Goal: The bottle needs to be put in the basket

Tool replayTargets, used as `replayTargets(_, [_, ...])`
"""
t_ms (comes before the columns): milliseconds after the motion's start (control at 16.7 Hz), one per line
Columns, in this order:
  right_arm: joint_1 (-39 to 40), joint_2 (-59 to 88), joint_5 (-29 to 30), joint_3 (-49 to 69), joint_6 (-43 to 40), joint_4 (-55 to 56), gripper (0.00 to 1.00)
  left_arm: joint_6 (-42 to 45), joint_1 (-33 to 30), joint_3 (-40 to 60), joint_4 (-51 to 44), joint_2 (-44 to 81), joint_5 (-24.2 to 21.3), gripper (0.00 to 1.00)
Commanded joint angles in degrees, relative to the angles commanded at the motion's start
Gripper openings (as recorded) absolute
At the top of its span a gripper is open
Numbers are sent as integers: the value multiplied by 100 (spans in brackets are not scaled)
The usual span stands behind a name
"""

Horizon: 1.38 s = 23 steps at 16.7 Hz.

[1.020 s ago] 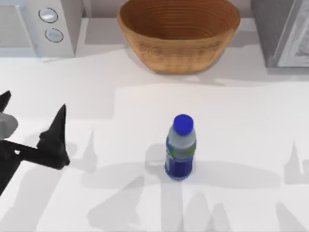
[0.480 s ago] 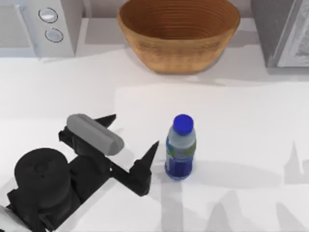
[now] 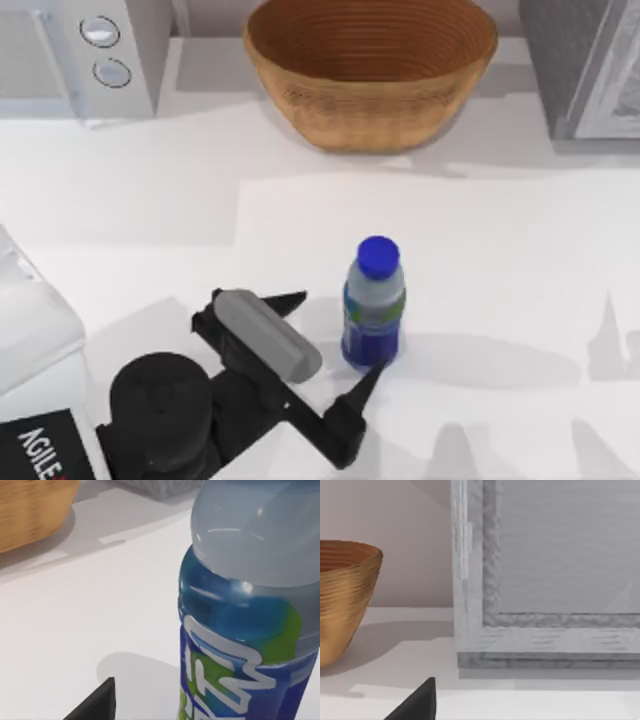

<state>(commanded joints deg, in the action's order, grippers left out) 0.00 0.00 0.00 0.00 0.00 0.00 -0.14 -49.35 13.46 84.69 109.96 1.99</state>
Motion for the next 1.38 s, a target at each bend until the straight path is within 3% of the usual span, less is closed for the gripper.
replayTargets(360, [0,0,0,0,0,0,100,1,21,68,-40,43,-10,100])
replayTargets(840, [0,0,0,0,0,0,100,8,54,1489,-568,916,-66,100])
replayTargets(1140, [0,0,0,0,0,0,100,8,58,1614,-622,993,-72,100])
replayTargets(1380, [0,0,0,0,0,0,100,8,58,1614,-622,993,-72,70])
